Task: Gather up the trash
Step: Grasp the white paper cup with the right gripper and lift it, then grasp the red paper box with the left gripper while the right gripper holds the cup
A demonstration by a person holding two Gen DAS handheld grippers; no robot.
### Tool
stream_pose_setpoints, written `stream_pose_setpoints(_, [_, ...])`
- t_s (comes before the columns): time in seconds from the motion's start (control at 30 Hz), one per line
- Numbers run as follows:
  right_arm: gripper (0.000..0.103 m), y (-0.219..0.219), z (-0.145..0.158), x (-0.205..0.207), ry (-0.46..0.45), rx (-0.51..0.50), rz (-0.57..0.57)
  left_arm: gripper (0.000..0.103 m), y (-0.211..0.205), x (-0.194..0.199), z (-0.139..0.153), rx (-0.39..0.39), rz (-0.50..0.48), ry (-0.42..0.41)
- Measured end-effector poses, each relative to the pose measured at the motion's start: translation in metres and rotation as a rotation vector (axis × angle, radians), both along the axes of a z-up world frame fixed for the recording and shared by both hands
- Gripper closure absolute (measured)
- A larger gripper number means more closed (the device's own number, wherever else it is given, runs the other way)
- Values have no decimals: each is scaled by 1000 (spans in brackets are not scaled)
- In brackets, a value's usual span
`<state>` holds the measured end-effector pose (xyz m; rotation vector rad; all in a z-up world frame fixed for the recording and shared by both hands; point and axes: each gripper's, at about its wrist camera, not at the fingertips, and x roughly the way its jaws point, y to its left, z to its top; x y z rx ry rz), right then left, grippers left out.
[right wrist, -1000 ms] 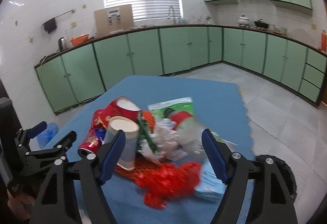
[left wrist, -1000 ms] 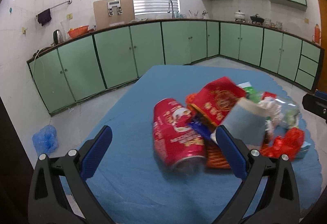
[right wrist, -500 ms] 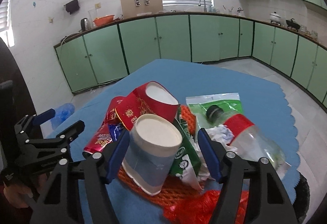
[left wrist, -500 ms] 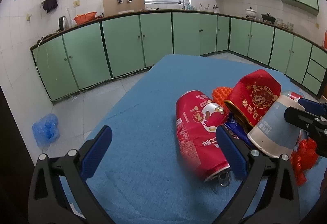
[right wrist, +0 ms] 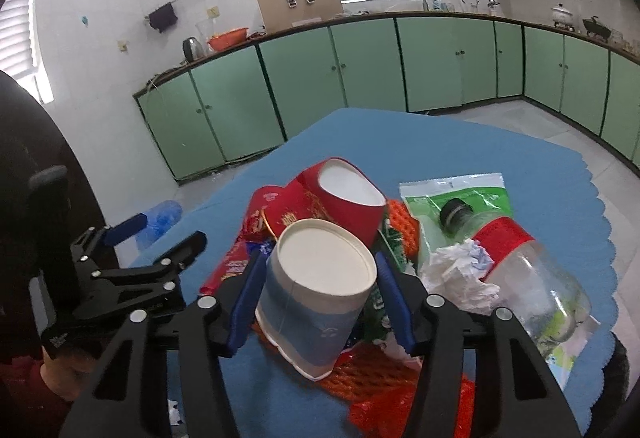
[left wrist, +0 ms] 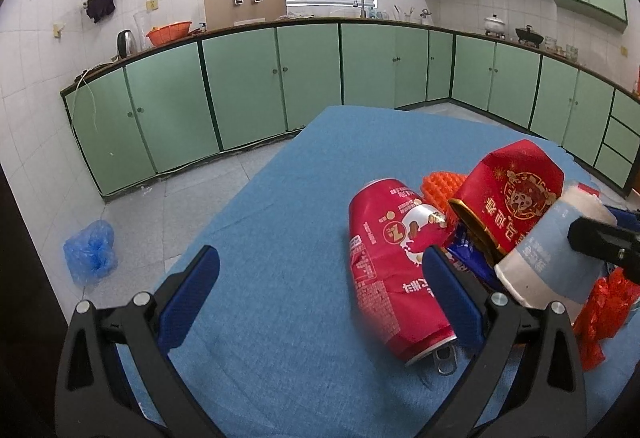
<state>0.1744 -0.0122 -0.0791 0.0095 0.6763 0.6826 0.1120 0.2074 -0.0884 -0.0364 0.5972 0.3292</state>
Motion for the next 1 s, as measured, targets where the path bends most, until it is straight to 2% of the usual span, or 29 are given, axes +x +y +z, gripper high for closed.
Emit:
stream_pose_setpoints(0.03, [33,0,-2,-1,9,-7,-2,5,0,0,1,-3,1,-1])
stream_pose_setpoints(0.07, [32,0,-3,0,12,-10,-10,5,0,-1,1,-3,1,-1])
stream_pose_setpoints(0.1, [33,-1,-5,3,19,-8,-10,5,-1,-1,2,0,1,-1])
stream_pose_setpoints(0.17, [49,-1,-8,4,42,1,1,5,-3,-1,3,3,-2,0])
stream_pose_setpoints(0.3, [51,-6,-3,5,58,47,15,5,-6,-1,8,11,-8,-7])
stream_pose_setpoints(0.43, [52,-15,11,-5,7,57,2,5,-12,-1,13,11,-17,-18])
stream_pose_setpoints(0.7, [52,-59,46,-17,-103,41,-130,5,-55,10,27,-14,-119,-48])
stream_pose_setpoints(0.83, [52,-86,51,-13,-120,25,-211,5,-87,24,25,-20,-180,-50])
stream_pose_setpoints(1.0, [52,-113,49,-2,-114,15,-283,5,-112,47,20,-24,-196,-56])
